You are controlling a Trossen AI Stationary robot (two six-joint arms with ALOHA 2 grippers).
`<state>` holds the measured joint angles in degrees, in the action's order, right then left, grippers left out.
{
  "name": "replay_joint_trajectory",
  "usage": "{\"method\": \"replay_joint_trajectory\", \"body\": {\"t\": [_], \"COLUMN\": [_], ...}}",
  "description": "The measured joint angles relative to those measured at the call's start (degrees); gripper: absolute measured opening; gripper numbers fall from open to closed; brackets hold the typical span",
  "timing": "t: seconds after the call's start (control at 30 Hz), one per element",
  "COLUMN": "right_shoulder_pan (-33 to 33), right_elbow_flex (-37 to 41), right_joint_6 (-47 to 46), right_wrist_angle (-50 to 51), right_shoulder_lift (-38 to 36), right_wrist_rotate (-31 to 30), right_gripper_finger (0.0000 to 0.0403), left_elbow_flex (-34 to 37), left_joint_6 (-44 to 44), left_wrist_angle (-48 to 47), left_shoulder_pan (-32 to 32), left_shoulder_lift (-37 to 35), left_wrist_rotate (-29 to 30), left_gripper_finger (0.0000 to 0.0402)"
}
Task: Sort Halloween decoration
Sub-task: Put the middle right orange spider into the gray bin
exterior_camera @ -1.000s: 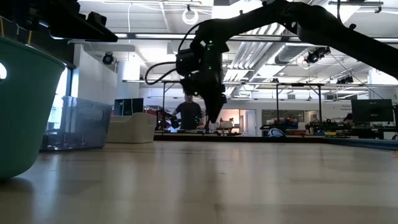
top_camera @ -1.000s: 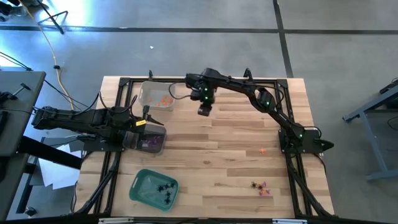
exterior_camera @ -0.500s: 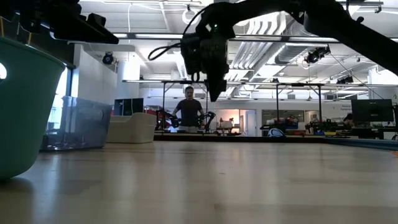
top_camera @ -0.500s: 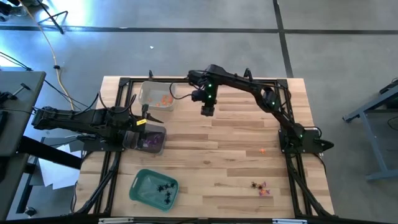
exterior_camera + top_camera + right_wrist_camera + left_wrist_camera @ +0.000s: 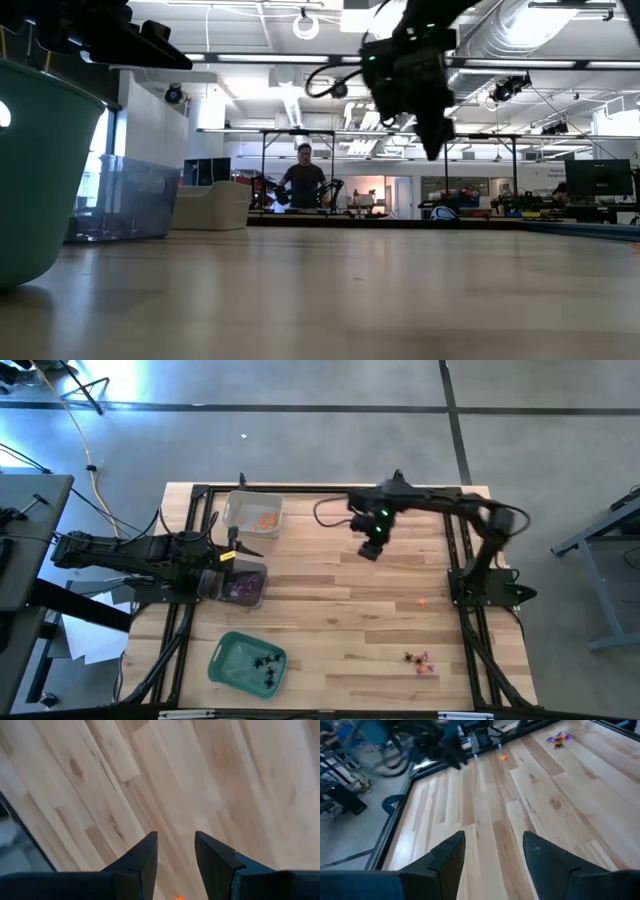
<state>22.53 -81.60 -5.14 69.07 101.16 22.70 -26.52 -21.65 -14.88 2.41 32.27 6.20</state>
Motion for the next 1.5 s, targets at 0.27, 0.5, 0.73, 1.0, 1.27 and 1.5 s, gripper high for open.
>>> {"method": "replay_joint_trajectory", "body": {"t": [0.27, 0.5, 0.73, 1.0, 1.27, 1.5], "right_shoulder_pan": [-9.0, -20.6, -30.3, -37.1, -38.7, -38.7], "right_elbow_flex": [24.4, 34.0, 38.4, 44.8, 49.7, 52.7], "right_joint_6": [-22.8, -40.9, -58.9, -72.5, -79.0, -79.8], "right_wrist_angle": [-21.7, -26.2, -17.8, -19.1, -20.8, -24.5], "right_shoulder_lift": [-16.6, -23.9, -25.6, -25.6, -25.6, -26.0], "right_wrist_rotate": [-1.7, -12.4, -20.3, -19.1, -20.2, -20.4], "right_gripper_finger": [0.0126, 0.0126, 0.0126, 0.0126, 0.0126, 0.0126], "left_elbow_flex": [0.0, 0.0, 0.0, 0.0, 0.0, 0.0], "left_joint_6": [-4.5, -7.3, -8.6, -8.9, -8.6, -8.0], "left_wrist_angle": [6.1, 11.8, 17.2, 23.0, 25.4, 25.5], "left_shoulder_pan": [0.0, 0.0, 0.0, 0.0, 0.0, 0.0], "left_shoulder_lift": [0.9, 4.0, 7.7, 11.6, 13.5, 13.5], "left_wrist_rotate": [2.1, 4.6, 4.9, 3.6, 2.9, 2.2], "left_gripper_finger": [0.0186, 0.0186, 0.0186, 0.0186, 0.0186, 0.0186]}}
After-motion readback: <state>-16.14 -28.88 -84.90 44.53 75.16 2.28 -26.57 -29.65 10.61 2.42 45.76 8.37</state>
